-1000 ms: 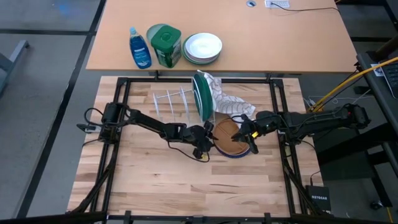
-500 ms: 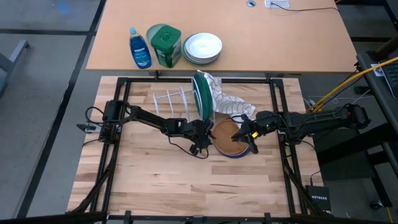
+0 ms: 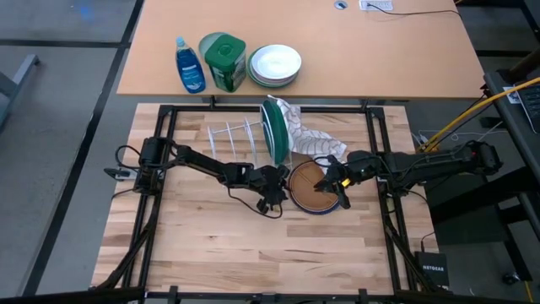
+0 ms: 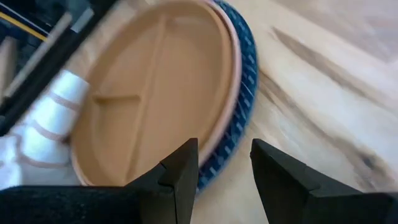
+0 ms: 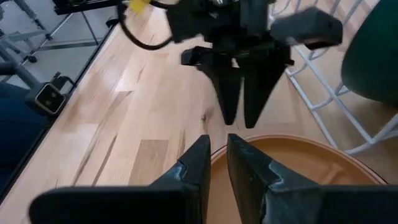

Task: Sort dishes
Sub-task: Put the brown plate into the dish rack

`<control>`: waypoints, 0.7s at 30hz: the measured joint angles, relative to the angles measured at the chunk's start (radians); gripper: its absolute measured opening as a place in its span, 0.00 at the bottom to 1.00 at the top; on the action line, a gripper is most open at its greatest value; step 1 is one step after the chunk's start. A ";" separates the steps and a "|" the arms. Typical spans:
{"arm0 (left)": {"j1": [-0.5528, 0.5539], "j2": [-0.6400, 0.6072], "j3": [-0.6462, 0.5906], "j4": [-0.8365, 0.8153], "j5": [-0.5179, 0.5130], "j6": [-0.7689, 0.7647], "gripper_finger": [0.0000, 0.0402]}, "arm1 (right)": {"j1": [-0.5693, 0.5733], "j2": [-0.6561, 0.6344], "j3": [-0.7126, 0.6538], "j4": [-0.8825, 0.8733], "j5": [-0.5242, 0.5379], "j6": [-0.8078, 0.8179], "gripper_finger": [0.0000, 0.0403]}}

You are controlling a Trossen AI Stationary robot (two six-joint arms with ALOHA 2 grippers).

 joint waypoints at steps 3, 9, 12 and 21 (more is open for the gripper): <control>-0.002 0.000 0.000 0.051 0.000 -0.020 0.35 | 0.000 0.010 0.000 -0.008 0.082 0.085 0.14; 0.001 0.000 0.000 0.078 0.000 -0.030 0.35 | 0.000 0.108 0.000 -0.097 0.140 0.241 0.14; 0.001 0.000 0.000 0.079 0.000 -0.030 0.35 | 0.000 0.184 0.000 -0.098 0.167 0.284 0.14; 0.001 0.000 0.000 0.080 0.000 -0.030 0.35 | 0.000 0.418 0.000 0.007 0.186 0.327 0.14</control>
